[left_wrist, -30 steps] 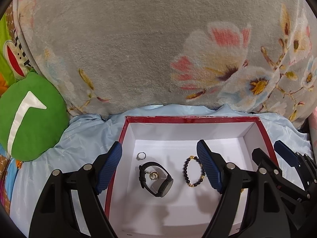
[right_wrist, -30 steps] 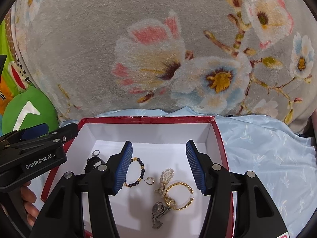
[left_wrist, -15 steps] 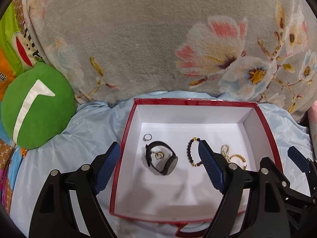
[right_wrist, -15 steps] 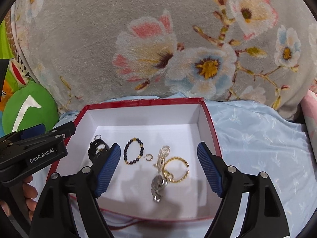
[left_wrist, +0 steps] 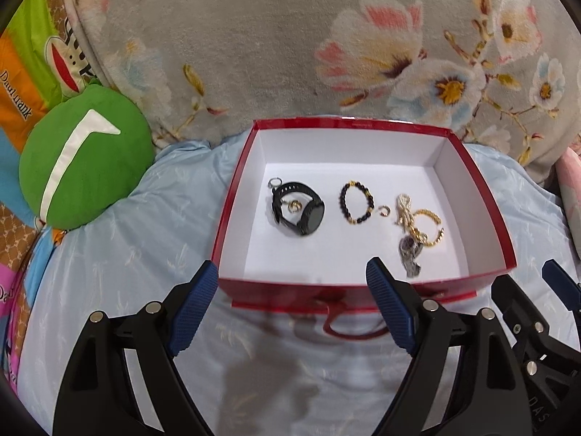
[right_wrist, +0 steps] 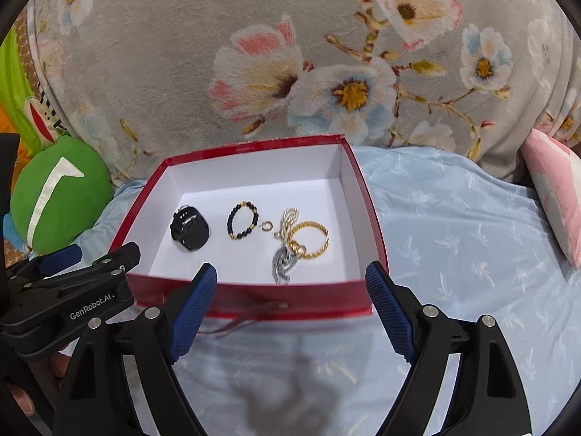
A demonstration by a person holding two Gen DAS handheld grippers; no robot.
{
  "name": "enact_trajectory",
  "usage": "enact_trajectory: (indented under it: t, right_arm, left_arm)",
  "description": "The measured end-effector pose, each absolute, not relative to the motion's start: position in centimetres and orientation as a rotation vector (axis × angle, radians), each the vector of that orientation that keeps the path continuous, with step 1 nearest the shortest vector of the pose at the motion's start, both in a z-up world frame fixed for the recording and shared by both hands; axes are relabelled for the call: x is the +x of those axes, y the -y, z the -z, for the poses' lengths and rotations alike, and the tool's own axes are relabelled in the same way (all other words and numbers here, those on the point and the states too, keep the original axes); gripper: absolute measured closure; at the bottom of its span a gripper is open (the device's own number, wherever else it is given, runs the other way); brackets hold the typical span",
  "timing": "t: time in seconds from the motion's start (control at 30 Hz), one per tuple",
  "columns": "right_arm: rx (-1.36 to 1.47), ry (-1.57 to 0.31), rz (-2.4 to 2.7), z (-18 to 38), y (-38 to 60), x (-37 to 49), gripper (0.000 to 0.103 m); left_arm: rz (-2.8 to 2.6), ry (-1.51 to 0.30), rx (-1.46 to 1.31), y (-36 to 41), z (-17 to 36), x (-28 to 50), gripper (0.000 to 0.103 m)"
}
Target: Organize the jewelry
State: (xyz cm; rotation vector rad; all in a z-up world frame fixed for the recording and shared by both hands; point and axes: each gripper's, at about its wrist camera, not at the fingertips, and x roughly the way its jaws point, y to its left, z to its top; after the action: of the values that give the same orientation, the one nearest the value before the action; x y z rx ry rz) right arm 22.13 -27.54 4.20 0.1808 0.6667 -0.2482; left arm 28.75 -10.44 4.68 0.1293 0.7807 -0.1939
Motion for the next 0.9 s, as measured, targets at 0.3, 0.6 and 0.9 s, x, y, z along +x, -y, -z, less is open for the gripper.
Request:
enact_trajectory:
  t: [0.3, 0.6, 0.9]
  right_arm:
    - [0.174, -0.694, 0.244, -3.7, 26.5, 19.1, 0.021]
    - [0.159, -0.718, 0.234, -3.1, 25.5, 17.3, 0.021]
    - [0.159, -0.722, 0.232, -3.2, 25.2, 15.9, 0.021]
  left_arm:
    - [0.178, -0.786, 0.134, 9.7, -4.3, 25.6, 0.022]
    - [0.164, -0.812, 0.161, 9.4, -3.4, 23.2, 0.022]
    - [0.154, -0.813, 0.162, 9.2, -3.4, 21.8, 0.022]
